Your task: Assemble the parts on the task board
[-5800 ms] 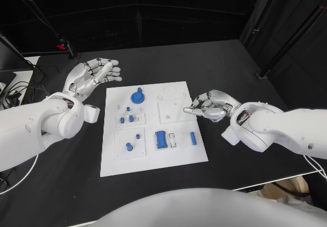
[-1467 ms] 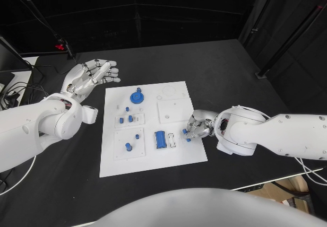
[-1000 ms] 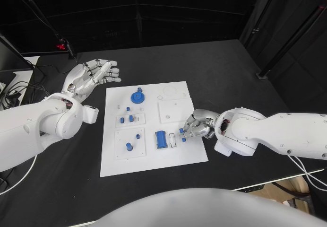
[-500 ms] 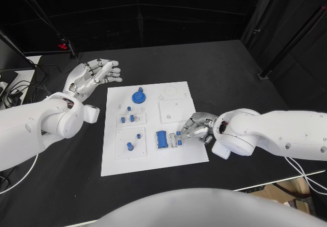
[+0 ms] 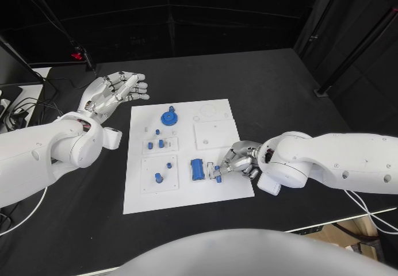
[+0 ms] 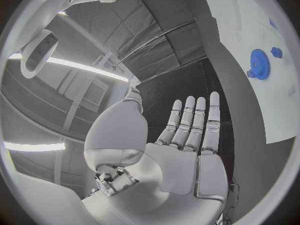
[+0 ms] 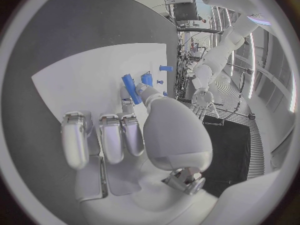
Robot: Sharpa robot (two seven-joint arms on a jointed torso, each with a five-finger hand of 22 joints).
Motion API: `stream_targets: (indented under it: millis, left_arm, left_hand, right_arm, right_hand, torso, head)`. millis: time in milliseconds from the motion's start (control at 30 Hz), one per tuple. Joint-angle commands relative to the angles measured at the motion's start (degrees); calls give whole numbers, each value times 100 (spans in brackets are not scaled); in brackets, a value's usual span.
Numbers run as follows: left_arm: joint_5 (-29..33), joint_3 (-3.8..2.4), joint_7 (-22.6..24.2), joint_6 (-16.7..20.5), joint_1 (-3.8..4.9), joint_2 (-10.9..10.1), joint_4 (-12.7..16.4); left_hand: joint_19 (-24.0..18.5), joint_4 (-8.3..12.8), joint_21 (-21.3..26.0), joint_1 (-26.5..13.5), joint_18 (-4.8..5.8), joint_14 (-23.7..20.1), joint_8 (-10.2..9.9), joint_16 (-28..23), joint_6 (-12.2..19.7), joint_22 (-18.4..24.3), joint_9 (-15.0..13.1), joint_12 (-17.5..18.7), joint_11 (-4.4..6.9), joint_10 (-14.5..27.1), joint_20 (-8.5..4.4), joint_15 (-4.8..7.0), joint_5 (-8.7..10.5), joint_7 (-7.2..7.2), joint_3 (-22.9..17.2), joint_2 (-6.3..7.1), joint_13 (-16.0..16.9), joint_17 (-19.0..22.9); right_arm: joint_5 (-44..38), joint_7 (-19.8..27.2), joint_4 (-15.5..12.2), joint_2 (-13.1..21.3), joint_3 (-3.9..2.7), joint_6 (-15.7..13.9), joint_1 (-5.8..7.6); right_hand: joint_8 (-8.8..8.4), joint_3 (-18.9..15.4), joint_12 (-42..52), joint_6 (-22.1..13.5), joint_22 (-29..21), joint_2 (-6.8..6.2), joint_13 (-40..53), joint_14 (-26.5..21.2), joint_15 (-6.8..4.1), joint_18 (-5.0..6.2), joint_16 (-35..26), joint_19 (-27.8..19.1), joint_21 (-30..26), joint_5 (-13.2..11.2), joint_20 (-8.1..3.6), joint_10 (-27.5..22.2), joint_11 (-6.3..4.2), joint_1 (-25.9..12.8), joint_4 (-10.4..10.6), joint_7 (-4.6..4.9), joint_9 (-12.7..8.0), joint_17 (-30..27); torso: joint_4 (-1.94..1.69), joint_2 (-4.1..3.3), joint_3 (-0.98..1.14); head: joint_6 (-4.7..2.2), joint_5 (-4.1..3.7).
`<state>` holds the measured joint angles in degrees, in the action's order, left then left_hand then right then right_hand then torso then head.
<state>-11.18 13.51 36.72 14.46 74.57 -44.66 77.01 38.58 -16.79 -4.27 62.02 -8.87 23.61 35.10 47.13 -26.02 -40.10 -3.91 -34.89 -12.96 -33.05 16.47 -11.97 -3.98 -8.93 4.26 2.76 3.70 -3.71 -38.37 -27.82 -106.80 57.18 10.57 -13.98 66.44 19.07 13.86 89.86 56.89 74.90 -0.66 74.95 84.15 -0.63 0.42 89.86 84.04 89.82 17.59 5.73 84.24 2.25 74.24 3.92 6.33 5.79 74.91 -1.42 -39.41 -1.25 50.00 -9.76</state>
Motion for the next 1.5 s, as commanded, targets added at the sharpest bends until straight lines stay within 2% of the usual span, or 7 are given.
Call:
stream_targets:
  millis: [33,367,767,1500]
  left_arm:
    - [17,-4,28,-65,7,9,-1]
    - [17,-4,26,-68,7,11,-5]
    - [17,-4,25,-70,7,12,-3]
    - [17,-4,15,-73,7,16,-3]
  left_hand:
    - [-46,-9,-22,-5,21,19,37,23,51,9,-1,-39,-3,36,-7,6,-32,-662,-38,-54,3,-5]
    - [-48,-8,-24,14,22,18,46,28,57,14,-1,-47,-3,38,-7,6,-60,-663,-39,-74,3,-5]
    - [-50,-7,-26,26,22,17,53,31,63,17,0,-54,-3,39,-7,6,-87,-663,-37,-86,3,-5]
    - [-51,-6,-29,41,22,16,61,36,70,21,0,-61,-3,42,-7,6,-116,-664,-36,-103,2,-5]
  right_arm:
    - [25,-132,8,-22,0,91,7]
    - [6,115,18,-62,-1,-217,7]
    - [4,158,47,-111,-1,-317,7]
    - [-52,-136,94,-176,-1,-169,8]
  right_hand:
    - [-36,-58,14,64,1510,2,1505,585,-27,-42,14,596,18,-51,-30,576,20,-90,6,-9,8,1509]
    - [-52,-108,14,141,1510,-8,1505,585,-31,-42,14,596,18,-86,-31,576,13,-115,29,-20,28,1509]
    - [-72,-145,14,169,1510,-18,1505,585,-34,-42,14,596,18,-99,-33,576,13,-140,50,-18,37,1509]
    - [-132,-211,14,162,1510,-36,1505,585,-37,-42,14,596,18,-132,-36,576,23,-180,92,-3,39,1509]
  torso:
    - [8,1,-1]
    - [3,1,-1]
    - [3,1,3]
    - [2,-2,1]
  head:
    - [0,-1]
    - [0,-2]
    - [0,13]
    - [0,18]
